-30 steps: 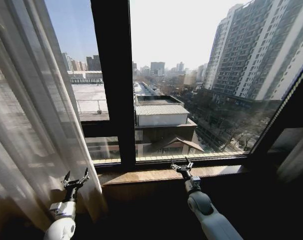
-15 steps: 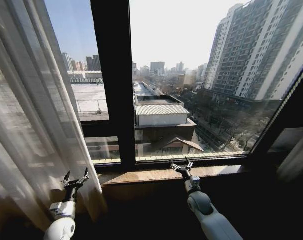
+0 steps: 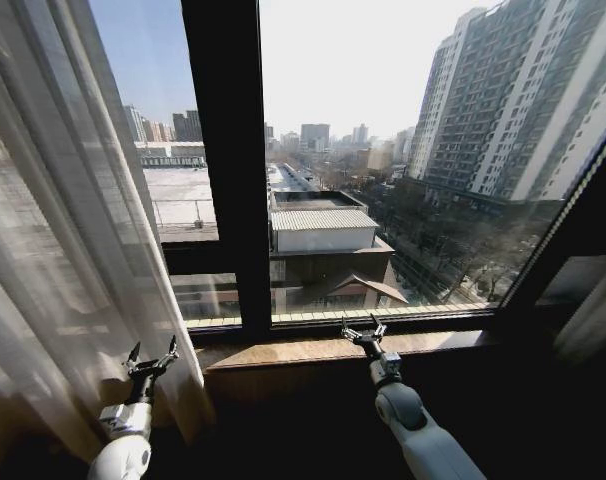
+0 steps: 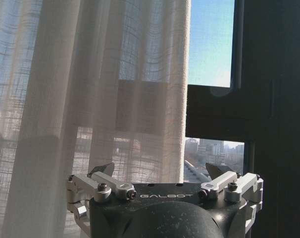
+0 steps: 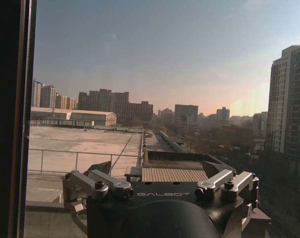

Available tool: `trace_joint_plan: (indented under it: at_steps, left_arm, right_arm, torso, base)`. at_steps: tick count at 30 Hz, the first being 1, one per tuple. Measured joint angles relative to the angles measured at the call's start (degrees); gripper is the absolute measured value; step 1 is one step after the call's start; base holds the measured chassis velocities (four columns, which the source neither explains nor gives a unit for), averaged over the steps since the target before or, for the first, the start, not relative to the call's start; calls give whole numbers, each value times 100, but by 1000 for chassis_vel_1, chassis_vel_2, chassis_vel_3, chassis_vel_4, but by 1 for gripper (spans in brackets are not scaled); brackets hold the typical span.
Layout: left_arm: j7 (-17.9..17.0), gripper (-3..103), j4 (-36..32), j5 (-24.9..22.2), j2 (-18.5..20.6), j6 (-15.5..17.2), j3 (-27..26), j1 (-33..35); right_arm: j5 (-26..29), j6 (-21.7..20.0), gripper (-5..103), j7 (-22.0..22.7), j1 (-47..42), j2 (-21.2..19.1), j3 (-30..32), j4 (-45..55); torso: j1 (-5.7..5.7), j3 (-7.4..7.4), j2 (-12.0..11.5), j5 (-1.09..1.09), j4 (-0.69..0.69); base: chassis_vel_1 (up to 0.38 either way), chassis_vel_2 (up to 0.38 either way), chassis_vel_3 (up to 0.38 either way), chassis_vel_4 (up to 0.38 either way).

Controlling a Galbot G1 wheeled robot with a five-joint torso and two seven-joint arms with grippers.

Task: Open the curtains by pulling them apart, changing their state from closed to fully open.

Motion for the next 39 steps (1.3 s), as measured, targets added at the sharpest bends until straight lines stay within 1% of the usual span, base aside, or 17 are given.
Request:
trace_joint_plan:
  at_steps: [25,26,28,29,30,32,33,35,36,37,39]
  left_arm:
    - [0,100,0,0,0,0,0,0]
    - [-1,100,0,0,0,5,1,-2]
    - [-31,100,-26,0,-1,140,51,-41]
    - [-31,100,-26,0,-1,140,51,-41]
    - [-65,100,-62,0,-6,279,108,-85]
    - [-167,100,-166,0,-20,694,267,-208]
    - [-167,100,-166,0,-20,694,267,-208]
    - [-270,100,-266,0,-38,1097,421,-326]
    - [-346,100,-335,-1,-50,1391,531,-412]
    - [-346,100,-335,-1,-50,1391,531,-412]
    - [-436,100,-425,-1,-64,1750,669,-518]
  right_arm:
    - [0,0,100,0,0,0,0,0]
    - [0,0,100,0,0,0,0,0]
    - [0,0,100,0,0,0,0,0]
    - [0,0,100,0,0,0,0,0]
    - [0,0,100,0,0,0,0,0]
    - [0,0,100,0,0,0,0,0]
    - [0,0,100,0,0,0,0,0]
    - [0,0,100,0,0,0,0,0]
    - [0,0,100,0,0,0,0,0]
    - [0,0,100,0,0,0,0,0]
    - [0,0,100,0,0,0,0,0]
  torso:
    - [0,0,0,0,0]
    - [0,0,0,0,0]
    - [0,0,0,0,2]
    - [0,0,0,0,2]
    - [0,0,0,0,1]
    - [0,0,0,0,0]
    - [0,0,0,0,0]
    - [0,0,0,0,0]
    - [0,0,0,1,0]
    - [0,0,0,1,0]
    - [0,0,0,1,0]
  base:
    - [0,0,0,0]
    - [0,0,0,0]
    - [0,0,0,0]
    - [0,0,0,0]
    - [0,0,0,0]
    - [0,0,0,0]
    - [0,0,0,0]
    - [0,0,0,0]
    - [0,0,0,0]
    - [0,0,0,0]
    - [0,0,0,0]
